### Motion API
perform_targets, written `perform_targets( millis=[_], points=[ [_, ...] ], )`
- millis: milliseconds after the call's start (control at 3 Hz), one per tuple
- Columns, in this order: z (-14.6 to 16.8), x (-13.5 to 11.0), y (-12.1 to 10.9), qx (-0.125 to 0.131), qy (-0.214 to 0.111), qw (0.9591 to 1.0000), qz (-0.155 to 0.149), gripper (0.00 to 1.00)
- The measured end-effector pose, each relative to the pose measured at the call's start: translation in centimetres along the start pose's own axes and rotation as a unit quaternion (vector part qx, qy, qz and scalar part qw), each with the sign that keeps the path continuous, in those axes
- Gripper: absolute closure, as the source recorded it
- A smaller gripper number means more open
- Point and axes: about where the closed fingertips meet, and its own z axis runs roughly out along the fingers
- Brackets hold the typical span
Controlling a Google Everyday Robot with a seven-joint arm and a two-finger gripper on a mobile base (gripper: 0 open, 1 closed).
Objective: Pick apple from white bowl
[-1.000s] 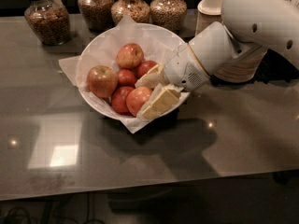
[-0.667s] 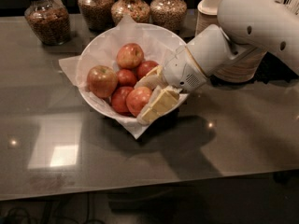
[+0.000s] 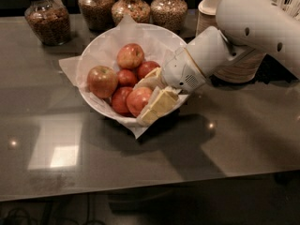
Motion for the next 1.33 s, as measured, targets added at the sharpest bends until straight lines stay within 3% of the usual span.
perform_targets(
  millis=[333,1000,1333],
  points=[
    [0.0,0.0,0.0,0.0,0.0,1.0,0.0,1.0],
    [-0.5,-0.4,0.2,-0.002,-0.015,0.9999,-0.002,1.0],
    [-3.6,-2.3,1.1,0.002,-0.049,0.9986,-0.017,1.0]
  ],
)
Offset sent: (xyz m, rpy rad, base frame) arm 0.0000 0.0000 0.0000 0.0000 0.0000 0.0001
